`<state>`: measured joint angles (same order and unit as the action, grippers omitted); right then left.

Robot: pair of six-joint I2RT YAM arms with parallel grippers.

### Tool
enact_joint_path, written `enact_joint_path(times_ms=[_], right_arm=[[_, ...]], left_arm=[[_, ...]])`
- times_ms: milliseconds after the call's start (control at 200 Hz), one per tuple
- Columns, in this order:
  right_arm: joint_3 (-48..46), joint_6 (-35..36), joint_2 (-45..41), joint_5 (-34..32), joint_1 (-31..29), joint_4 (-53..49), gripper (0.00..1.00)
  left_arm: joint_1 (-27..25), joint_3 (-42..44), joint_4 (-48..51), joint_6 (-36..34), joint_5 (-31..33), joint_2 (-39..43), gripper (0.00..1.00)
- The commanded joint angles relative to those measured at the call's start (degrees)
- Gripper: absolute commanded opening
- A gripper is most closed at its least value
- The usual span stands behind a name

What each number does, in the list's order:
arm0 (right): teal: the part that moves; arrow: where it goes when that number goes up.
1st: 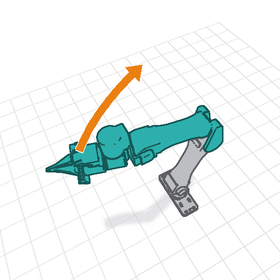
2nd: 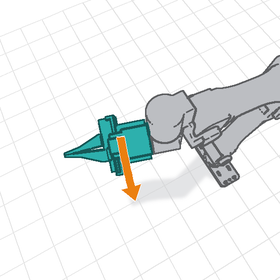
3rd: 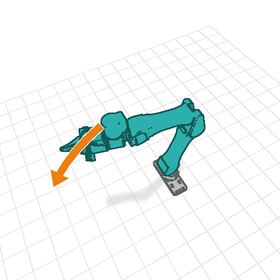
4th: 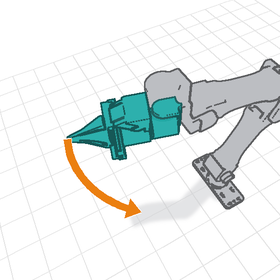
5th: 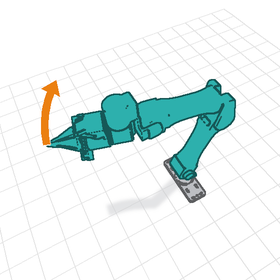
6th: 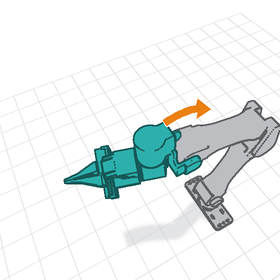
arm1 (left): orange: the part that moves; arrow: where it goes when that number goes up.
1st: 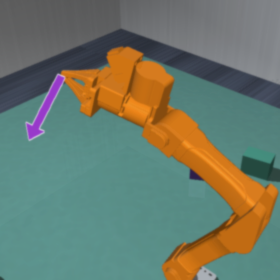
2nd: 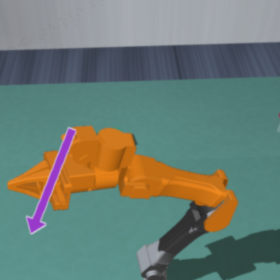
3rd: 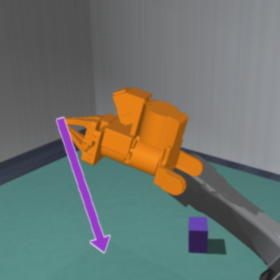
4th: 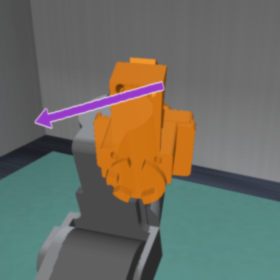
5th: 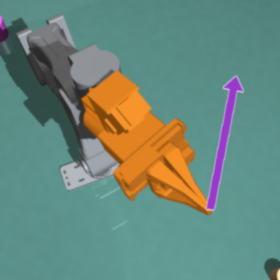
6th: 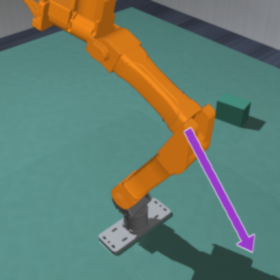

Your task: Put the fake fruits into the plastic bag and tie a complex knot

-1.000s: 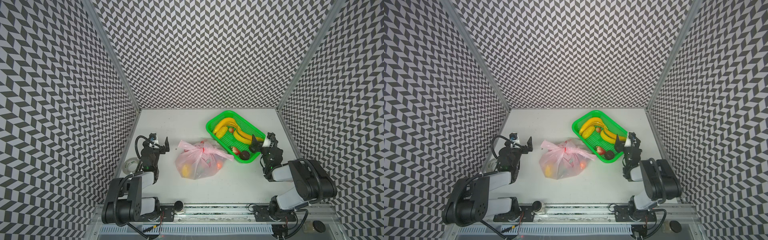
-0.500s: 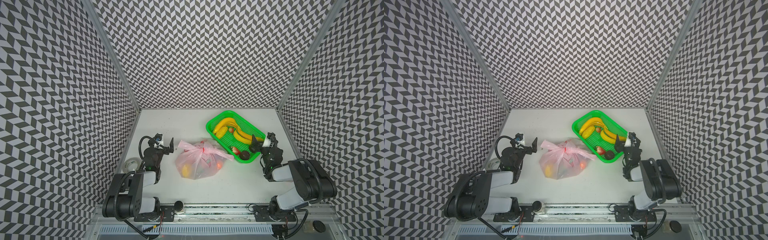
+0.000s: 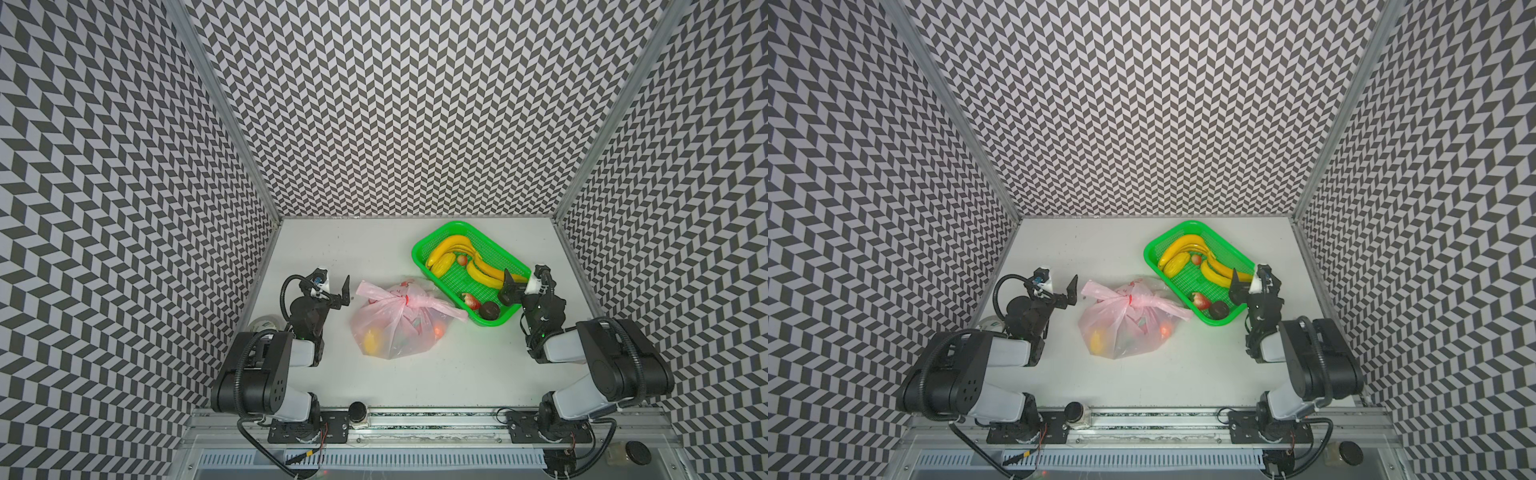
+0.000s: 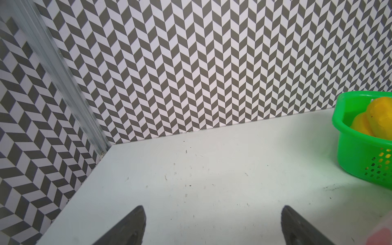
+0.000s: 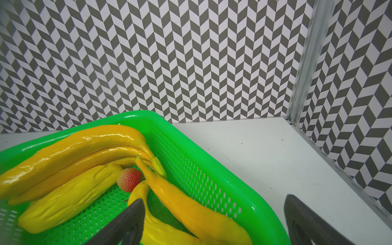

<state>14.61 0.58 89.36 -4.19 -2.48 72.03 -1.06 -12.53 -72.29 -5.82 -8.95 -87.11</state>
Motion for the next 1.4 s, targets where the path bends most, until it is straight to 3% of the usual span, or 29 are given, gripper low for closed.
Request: enact_joint_path(times_ms=[0,55,130,210,360,446,1392], right_arm=[[-0.3,-0.1,0.3,0.4,0.0,3.4,0.99],[-0.3,-0.1,0.3,0.4,0.0,3.4,0.99],[-0.2,-0.2,0.3,0.4,0.0,3.4,0.99],[-0.2,-0.1,0.3,0.4,0.0,3.4,0.99],[-0.3,-0.1,0.3,0.3,0.0,3.5,0.99],[-0.3,-0.2,0.3,0.3,0.0,3.5,0.99],[-0.6,-0.1,0.2,0.4,0.0,3.8,0.99]], left_arm=[[0.7,1.8,-8.1,1.0,-1.0,-2.5,1.0],[0.9,-0.8,0.5,1.4,-0.9,-0.5,1.0],[2.9,-1.7,-2.5,4.3,-0.6,-3.3,1.0],[2.8,-2.9,2.1,4.4,0.0,-2.1,1.0],[2.7,-2.4,0.8,4.3,0.2,-2.2,1.0],[1.6,-2.5,0.9,5.2,6.1,-2.2,1.0],[1.3,-2.6,1.2,5.1,6.5,-2.2,1.0]])
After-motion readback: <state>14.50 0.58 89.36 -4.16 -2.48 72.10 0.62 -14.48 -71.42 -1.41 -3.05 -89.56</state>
